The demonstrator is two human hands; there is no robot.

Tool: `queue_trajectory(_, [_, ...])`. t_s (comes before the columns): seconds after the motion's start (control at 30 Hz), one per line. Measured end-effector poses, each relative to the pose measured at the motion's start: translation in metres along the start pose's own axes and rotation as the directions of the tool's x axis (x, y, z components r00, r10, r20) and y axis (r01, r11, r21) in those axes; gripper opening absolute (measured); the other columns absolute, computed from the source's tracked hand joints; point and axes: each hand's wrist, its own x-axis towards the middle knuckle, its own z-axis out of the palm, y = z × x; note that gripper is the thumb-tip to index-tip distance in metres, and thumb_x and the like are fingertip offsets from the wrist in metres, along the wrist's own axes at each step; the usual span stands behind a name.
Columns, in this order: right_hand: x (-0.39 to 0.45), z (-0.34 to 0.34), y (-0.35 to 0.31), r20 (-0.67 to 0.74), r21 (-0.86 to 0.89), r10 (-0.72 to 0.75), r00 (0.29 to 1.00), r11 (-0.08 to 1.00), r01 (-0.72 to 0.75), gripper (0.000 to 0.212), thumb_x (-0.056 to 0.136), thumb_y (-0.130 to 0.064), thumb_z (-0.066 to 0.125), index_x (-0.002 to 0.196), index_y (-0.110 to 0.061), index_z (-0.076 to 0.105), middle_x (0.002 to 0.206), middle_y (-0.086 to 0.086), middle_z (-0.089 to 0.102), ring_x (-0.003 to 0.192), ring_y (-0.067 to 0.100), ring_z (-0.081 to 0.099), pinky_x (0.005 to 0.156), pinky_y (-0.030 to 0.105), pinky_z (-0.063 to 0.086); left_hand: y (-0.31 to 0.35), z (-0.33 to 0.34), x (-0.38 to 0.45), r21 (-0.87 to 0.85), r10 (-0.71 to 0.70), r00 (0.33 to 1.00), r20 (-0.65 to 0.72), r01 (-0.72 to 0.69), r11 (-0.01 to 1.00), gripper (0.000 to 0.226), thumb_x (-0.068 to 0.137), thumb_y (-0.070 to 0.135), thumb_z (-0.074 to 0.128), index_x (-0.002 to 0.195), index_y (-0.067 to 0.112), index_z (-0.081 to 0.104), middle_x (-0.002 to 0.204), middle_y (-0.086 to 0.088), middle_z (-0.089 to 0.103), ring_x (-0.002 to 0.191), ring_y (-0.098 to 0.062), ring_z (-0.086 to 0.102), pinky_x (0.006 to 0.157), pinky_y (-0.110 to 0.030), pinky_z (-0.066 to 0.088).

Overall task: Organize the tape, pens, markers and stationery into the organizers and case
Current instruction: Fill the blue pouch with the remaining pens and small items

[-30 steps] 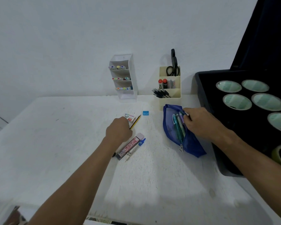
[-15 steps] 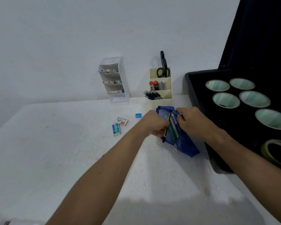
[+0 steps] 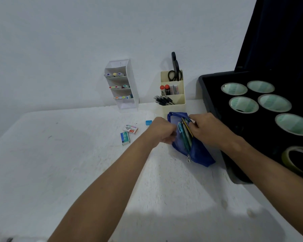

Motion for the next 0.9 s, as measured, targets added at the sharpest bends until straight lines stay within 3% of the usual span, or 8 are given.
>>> queue_trajectory(0.13, [0.0,0.002,0.002,0.013,-0.019,-0.022,1.0,1.0,0.023,0.027,0.095,-0.032,0.044,0.087,-0.012,0.061,0.074,0.007,0.063,0.061,0.022,0.06,0.052,0.032,0.048,-0.016,-0.03,-0.006,0.112,0.057,0.997,-0.058,-0.05,0.992,0.017,0.087,0.006,0.059,0.099,-0.003,0.068,0.086,-0.013,0.066,0.061,-0.015,0.062,0.058,-0.027,0.056])
queue_trajectory(0.3, [0.001,0.001,-0.001,0.037,-0.059,-0.046,0.998,0.997,0.048,0.028,0.096,-0.031,0.044,0.084,-0.01,0.06,0.076,0.007,0.062,0.062,0.022,0.058,0.053,0.03,0.042,-0.044,-0.062,-0.013,0.323,0.031,0.994,-0.107,0.005,0.946,0.019,0.085,0.011,0.068,0.104,0.007,0.069,0.083,-0.005,0.064,0.065,-0.013,0.059,0.054,-0.021,0.051])
queue_trajectory(0.37, [0.0,0.001,-0.001,0.039,-0.073,-0.056,0.998,0.996,0.059,0.029,0.096,-0.032,0.043,0.085,-0.011,0.06,0.076,0.007,0.062,0.063,0.02,0.057,0.053,0.029,0.041,-0.056,-0.07,-0.017,0.476,0.015,0.995,-0.103,0.035,0.879,0.022,0.084,0.015,0.069,0.104,0.007,0.069,0.083,-0.006,0.062,0.068,-0.017,0.057,0.059,-0.024,0.048])
queue_trajectory(0.5, [0.0,0.001,0.0,0.022,-0.091,-0.066,0.998,0.994,0.068,0.032,0.096,-0.034,0.042,0.087,-0.011,0.061,0.076,0.007,0.063,0.063,0.022,0.059,0.057,0.037,0.05,-0.079,-0.077,-0.025,0.713,-0.016,0.996,-0.087,0.073,0.697,0.02,0.085,0.018,0.065,0.103,0.008,0.067,0.101,-0.009,0.061,0.089,-0.02,0.059,0.071,-0.024,0.044])
queue_trajectory(0.6, [0.0,0.001,-0.001,0.038,-0.103,-0.064,0.997,0.992,0.068,0.031,0.097,-0.035,0.042,0.091,-0.012,0.061,0.076,0.005,0.062,0.064,0.02,0.06,0.057,0.035,0.05,-0.089,-0.077,-0.024,0.745,-0.025,0.995,-0.094,0.088,0.661,0.03,0.086,0.02,0.063,0.113,0.008,0.068,0.115,-0.01,0.065,0.102,-0.021,0.062,0.076,-0.025,0.047])
queue_trajectory(0.9, [0.001,0.001,0.001,0.04,-0.077,-0.033,0.999,0.996,0.036,0.03,0.097,-0.033,0.042,0.089,-0.012,0.061,0.075,0.006,0.062,0.063,0.021,0.06,0.057,0.037,0.053,-0.09,-0.075,-0.015,0.757,-0.046,0.996,-0.078,0.09,0.647,0.028,0.084,0.024,0.066,0.106,0.006,0.069,0.103,-0.011,0.069,0.085,-0.019,0.062,0.07,-0.023,0.046])
